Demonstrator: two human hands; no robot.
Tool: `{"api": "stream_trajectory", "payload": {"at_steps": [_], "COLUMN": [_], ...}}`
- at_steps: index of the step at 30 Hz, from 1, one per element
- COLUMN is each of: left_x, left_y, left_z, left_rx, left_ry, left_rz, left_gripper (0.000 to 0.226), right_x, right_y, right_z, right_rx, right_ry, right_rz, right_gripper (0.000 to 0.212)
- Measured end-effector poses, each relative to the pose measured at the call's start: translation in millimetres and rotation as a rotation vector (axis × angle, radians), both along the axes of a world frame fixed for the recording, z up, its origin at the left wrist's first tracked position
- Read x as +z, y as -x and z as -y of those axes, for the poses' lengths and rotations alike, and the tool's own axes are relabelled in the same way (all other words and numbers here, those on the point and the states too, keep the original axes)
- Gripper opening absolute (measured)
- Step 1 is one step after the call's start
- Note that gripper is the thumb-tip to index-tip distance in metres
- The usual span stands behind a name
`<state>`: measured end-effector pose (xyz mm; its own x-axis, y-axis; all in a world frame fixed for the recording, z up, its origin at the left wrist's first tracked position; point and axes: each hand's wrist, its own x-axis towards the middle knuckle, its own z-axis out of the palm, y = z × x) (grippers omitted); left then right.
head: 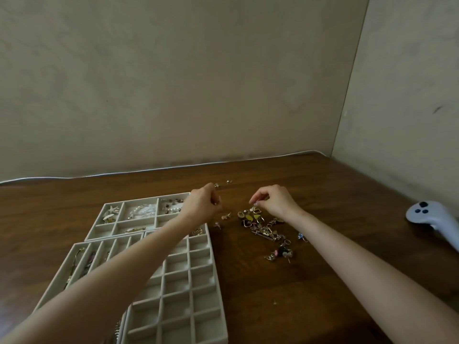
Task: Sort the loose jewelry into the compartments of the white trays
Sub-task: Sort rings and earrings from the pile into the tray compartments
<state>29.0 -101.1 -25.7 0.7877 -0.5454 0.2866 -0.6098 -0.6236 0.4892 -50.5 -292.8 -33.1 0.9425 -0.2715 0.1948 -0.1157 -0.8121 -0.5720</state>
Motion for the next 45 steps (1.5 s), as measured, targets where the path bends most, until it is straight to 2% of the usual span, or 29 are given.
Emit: {"api": "stream_trajectory", "payload": {"at_steps": [12,19,24,29,31,33,35,40,43,45], "left_x": [-1.0,-9.0,-15.7,-13.5,-13.6,-14.3,-13.8,-3.9,4.9,9.6], "left_y": [-0.4,18.8,24.6,25.9,26.1,26.1,27.2,32.5,37.2,38.3], "left_z": [-21.0,-0.2,11.2,11.9,10.6,9.3,9.3,14.4,15.5,13.5], "left_rx": [-0.064,-0.293,-0.328,-0.338,-0.336,-0.323,-0.293,-0.256,-0.261,-0.262], "left_ry": [-0.018,-0.235,-0.367,-0.416,-0.42,-0.385,-0.294,-0.049,0.037,0.149], "left_rz": [-0.042,-0.018,0.031,0.054,0.068,0.08,0.1,0.142,0.031,-0.072], "left_gripper": [0.021,0.022,0.024,0.026,0.031,0.034,0.027,0.014,0.019,0.013], "right_x": [7.3,13.4,12.6,6.8,9.8,10.2,8.9,18.5,25.2,28.8], "right_y": [-4.6,24.8,49.5,58.5,61.8,62.9,61.8,59.0,55.5,53.1], "right_z": [-16.6,-2.6,4.1,0.9,-1.5,-6.5,-9.8,-6.5,-11.2,-18.4], "right_rx": [0.068,0.092,0.122,0.085,0.107,0.143,0.14,0.099,0.13,0.165], "right_ry": [-0.017,0.036,0.109,0.169,0.212,0.31,0.345,0.196,0.092,0.043], "right_rz": [-0.005,-0.151,-0.279,-0.199,-0.233,-0.309,-0.301,-0.126,0.025,0.103], "right_gripper": [0.011,0.012,0.015,0.019,0.024,0.025,0.021,0.012,0.009,0.008]}}
